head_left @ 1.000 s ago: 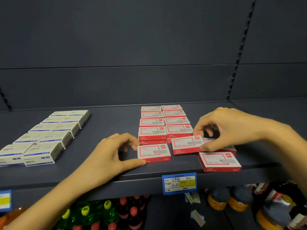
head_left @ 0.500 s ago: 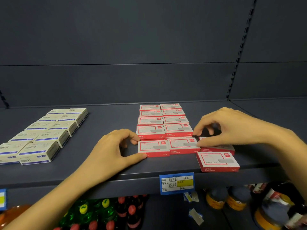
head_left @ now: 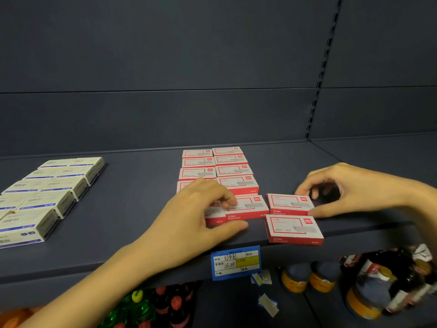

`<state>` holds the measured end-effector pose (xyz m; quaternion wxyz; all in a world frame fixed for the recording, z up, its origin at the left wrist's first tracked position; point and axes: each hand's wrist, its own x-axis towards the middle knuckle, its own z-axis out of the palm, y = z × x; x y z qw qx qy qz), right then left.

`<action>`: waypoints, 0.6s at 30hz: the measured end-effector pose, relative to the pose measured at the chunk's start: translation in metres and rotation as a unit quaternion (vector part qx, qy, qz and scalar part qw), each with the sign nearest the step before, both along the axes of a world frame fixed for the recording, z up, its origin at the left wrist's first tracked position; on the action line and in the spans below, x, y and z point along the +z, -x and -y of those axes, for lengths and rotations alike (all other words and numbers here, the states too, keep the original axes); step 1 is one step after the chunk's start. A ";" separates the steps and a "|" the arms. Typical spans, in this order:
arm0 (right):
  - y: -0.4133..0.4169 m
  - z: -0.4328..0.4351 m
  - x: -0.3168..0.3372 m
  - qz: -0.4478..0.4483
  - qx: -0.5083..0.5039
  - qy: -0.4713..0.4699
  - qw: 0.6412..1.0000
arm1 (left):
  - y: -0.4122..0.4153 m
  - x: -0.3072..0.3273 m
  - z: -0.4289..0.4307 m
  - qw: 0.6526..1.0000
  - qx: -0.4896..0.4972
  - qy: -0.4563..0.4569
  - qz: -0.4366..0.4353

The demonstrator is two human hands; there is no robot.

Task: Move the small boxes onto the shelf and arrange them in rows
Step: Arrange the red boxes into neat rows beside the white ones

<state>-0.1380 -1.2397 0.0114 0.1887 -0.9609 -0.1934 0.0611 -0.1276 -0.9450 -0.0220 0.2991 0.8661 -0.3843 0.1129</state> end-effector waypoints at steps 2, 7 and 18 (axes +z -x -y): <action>0.001 0.002 -0.003 0.015 -0.010 0.000 1.000 | 0.000 0.000 0.010 1.000 -0.014 -0.014 0.000; 0.006 0.011 -0.001 0.069 -0.039 -0.014 0.997 | -0.001 -0.002 0.035 0.997 -0.042 -0.062 0.013; 0.016 0.010 0.006 0.111 -0.055 -0.028 0.992 | -0.008 -0.005 0.053 0.988 -0.058 -0.134 0.043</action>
